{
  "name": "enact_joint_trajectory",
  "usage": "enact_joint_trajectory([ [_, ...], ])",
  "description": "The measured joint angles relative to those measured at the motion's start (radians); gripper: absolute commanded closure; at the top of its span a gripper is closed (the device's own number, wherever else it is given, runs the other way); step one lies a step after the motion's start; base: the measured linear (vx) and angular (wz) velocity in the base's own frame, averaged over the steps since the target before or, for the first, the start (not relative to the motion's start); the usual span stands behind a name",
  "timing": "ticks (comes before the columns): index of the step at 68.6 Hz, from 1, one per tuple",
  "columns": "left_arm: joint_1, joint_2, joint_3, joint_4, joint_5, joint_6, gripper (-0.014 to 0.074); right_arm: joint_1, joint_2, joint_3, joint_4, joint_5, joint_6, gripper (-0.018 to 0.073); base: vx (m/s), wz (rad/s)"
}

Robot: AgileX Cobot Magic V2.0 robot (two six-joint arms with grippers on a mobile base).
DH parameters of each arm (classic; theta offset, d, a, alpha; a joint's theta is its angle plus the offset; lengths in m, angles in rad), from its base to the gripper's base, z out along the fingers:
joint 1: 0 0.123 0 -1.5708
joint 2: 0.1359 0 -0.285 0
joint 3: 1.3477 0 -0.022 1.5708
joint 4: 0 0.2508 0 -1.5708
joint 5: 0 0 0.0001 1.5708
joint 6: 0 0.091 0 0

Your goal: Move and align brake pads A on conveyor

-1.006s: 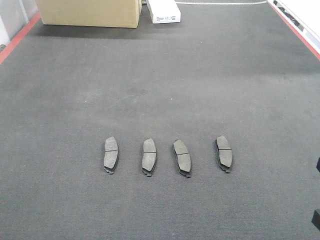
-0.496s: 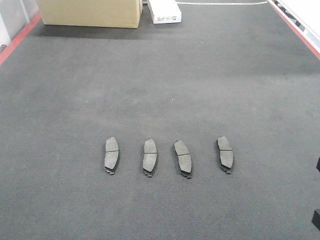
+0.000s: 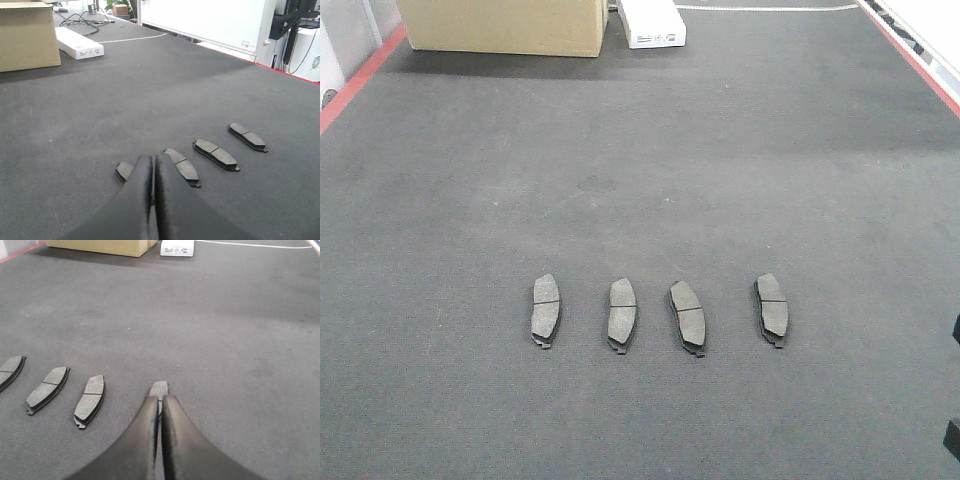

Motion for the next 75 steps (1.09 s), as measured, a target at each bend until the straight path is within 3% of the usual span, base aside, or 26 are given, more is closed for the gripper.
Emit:
enact_joint_trajectory([
  [75, 0.000, 0.000, 0.000, 0.000, 0.000, 0.000, 0.0603, 0.000, 0.000, 0.000, 0.002, 0.000, 0.000, 0.0568, -0.19, 0.00],
])
